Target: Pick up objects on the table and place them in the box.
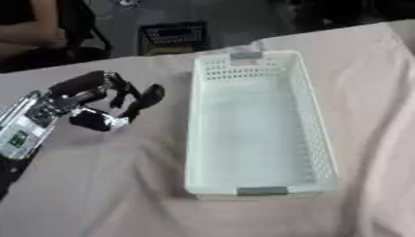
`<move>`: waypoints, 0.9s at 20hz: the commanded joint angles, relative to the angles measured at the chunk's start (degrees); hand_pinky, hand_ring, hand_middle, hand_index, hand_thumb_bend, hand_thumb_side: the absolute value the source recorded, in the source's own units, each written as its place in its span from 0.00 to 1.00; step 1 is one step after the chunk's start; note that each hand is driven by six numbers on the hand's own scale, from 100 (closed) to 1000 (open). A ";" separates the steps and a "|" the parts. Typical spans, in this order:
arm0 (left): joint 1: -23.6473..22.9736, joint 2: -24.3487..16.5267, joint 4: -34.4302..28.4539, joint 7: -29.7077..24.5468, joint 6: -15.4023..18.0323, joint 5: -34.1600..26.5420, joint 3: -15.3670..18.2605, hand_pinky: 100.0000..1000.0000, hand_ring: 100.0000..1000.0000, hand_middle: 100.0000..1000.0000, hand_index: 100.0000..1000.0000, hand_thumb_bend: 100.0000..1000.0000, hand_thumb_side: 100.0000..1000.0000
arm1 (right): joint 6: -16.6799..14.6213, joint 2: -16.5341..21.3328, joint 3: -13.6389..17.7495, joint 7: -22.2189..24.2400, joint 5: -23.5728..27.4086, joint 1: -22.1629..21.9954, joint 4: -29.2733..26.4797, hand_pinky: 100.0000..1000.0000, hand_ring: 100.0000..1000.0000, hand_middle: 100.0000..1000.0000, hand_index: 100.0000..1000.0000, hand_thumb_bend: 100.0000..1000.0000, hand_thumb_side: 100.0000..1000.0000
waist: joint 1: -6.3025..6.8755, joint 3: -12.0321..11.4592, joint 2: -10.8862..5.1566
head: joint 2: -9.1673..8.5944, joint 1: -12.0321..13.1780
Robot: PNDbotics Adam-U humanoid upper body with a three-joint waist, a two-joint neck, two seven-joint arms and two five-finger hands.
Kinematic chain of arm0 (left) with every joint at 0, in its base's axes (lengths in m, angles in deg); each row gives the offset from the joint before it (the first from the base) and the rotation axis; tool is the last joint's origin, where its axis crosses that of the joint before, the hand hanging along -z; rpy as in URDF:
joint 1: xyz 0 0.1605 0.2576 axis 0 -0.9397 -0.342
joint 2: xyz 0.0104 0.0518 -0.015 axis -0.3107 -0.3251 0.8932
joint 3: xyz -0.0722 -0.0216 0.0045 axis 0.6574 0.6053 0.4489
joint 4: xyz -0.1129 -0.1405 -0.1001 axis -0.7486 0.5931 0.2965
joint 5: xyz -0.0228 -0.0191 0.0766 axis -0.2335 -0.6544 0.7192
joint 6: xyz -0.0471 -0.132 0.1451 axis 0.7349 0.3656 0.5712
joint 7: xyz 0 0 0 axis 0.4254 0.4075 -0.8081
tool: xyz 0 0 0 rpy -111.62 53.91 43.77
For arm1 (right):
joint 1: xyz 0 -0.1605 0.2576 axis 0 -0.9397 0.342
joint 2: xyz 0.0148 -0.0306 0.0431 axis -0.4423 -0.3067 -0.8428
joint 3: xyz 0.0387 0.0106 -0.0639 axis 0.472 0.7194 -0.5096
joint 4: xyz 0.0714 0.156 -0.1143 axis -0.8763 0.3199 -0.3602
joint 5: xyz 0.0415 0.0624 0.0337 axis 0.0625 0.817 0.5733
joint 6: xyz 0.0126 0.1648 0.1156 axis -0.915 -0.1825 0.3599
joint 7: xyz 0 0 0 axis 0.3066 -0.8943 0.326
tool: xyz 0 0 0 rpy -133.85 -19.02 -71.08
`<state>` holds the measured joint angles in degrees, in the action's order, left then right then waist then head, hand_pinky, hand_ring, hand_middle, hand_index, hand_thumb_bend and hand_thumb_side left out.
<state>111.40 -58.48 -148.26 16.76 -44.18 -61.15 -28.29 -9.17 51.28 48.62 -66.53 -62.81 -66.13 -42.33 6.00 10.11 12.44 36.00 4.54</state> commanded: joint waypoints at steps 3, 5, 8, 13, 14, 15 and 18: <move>2.62 0.45 0.68 -1.22 -2.15 -6.90 1.62 0.65 0.33 0.15 0.37 0.00 0.33 | 0.13 0.17 0.42 0.05 0.12 0.16 -1.23 0.37 0.50 0.55 0.80 0.00 0.73 | -0.39 0.08 -0.65 | -0.97 -1.00; 3.65 0.65 0.86 -1.05 -2.71 -8.61 2.04 0.65 0.33 0.15 0.37 0.00 0.35 | 0.15 0.13 0.38 0.11 0.14 0.18 -1.23 0.37 0.50 0.55 0.80 0.00 0.73 | -0.40 0.14 -0.63 | -1.06 -1.01; 5.07 -0.32 0.11 -0.78 -3.12 -10.21 2.48 0.65 0.33 0.15 0.36 0.00 0.37 | 0.20 0.11 0.41 0.15 0.17 0.21 -1.23 0.37 0.50 0.55 0.80 0.00 0.73 | -0.38 0.26 -0.62 | -1.21 -1.14; 8.04 -4.00 -2.63 0.93 -3.46 -10.15 3.34 0.64 0.33 0.15 0.35 0.00 0.40 | 0.32 0.27 0.42 0.27 0.10 0.06 -1.23 0.37 0.50 0.55 0.80 0.00 0.73 | -0.15 0.21 -0.75 | -1.31 -1.44; 8.70 -4.58 -3.03 1.23 -3.61 -10.43 3.42 0.64 0.33 0.14 0.35 0.00 0.41 | 0.35 0.31 0.41 0.31 0.08 0.02 -1.23 0.37 0.50 0.55 0.80 0.00 0.73 | -0.11 0.19 -0.79 | -1.35 -1.46; 9.41 -5.00 -3.39 1.50 -3.76 -10.76 3.48 0.63 0.33 0.14 0.35 0.00 0.41 | 0.37 0.34 0.40 0.35 0.06 -0.03 -1.23 0.37 0.50 0.55 0.80 0.00 0.73 | -0.08 0.18 -0.83 | -1.38 -1.49; 11.33 -5.49 -4.40 1.80 -3.92 -11.39 3.23 0.63 0.33 0.14 0.34 0.00 0.42 | 0.36 0.46 0.31 0.47 0.08 -0.15 -1.23 0.37 0.50 0.55 0.80 0.00 0.73 | -0.03 0.22 -0.97 | -1.43 -1.49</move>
<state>121.27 -61.81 -151.23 18.16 -48.02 -71.99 -25.88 -8.87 51.23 48.77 -66.22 -62.81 -66.19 -42.33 6.20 10.40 12.47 35.53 3.51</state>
